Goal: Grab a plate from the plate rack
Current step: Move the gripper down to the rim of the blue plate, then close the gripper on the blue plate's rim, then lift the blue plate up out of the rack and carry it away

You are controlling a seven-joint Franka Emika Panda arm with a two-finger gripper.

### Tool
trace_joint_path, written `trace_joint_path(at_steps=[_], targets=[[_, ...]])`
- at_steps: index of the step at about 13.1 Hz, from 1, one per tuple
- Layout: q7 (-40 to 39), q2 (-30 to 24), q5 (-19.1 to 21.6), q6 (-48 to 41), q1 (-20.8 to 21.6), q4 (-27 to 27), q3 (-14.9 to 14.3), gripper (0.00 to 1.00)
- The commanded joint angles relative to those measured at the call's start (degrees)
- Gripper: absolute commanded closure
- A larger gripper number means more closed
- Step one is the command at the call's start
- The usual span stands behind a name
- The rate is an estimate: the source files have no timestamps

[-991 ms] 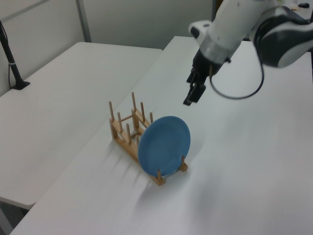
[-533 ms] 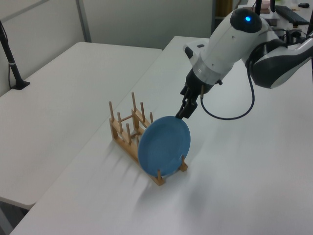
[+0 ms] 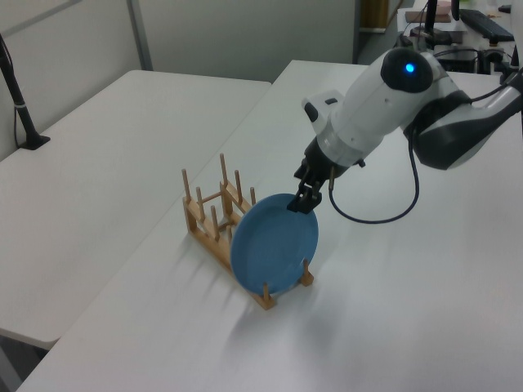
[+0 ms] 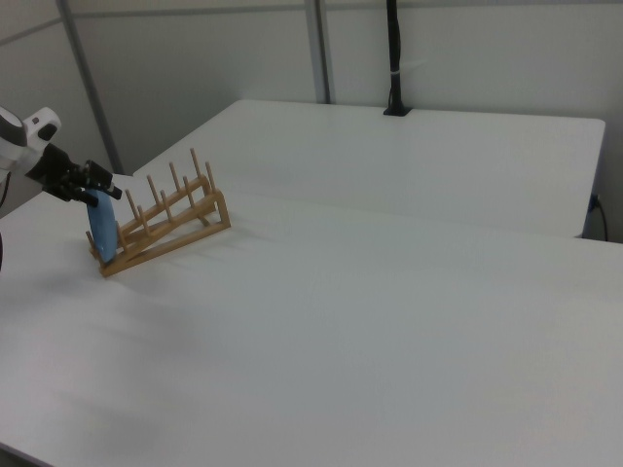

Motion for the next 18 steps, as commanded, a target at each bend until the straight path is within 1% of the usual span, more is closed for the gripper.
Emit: trace_joint_path(at_steps=[1, 2, 3, 4, 5, 6, 11, 13, 14, 15, 16, 18], targets=[[3.29, 1.07, -2.19, 0.5, 1.56, 1.2, -0.48, 0.46], [3.38, 0.99, -2.19, 0.5, 2.08, 1.11, -0.48, 0.6], [3.55, 0.98, -2.27, 0.5, 2.26, 1.11, -0.48, 0.72], [3.99, 0.98, -2.36, 0.5, 2.26, 1.11, -0.48, 0.8], [3.99, 0.98, -2.45, 0.5, 2.52, 1.2, -0.48, 0.93], [3.99, 0.98, -2.89, 0.5, 2.61, 1.11, -0.48, 1.0], [3.99, -0.15, -2.98, 0.41, 2.44, 1.11, -0.48, 1.0], [4.17, -3.13, -2.28, 0.15, 1.91, 1.11, -0.4, 1.0], [4.0, -4.71, -1.32, -0.03, 1.13, 1.11, -0.4, 1.0], [3.65, -5.77, 0.35, -0.29, 0.42, 1.2, -0.4, 1.0], [3.21, -7.26, 2.97, -0.38, -0.28, 1.11, -0.4, 1.0], [-1.86, -9.81, 9.56, -2.47, -2.82, 1.11, -0.48, 1.0]])
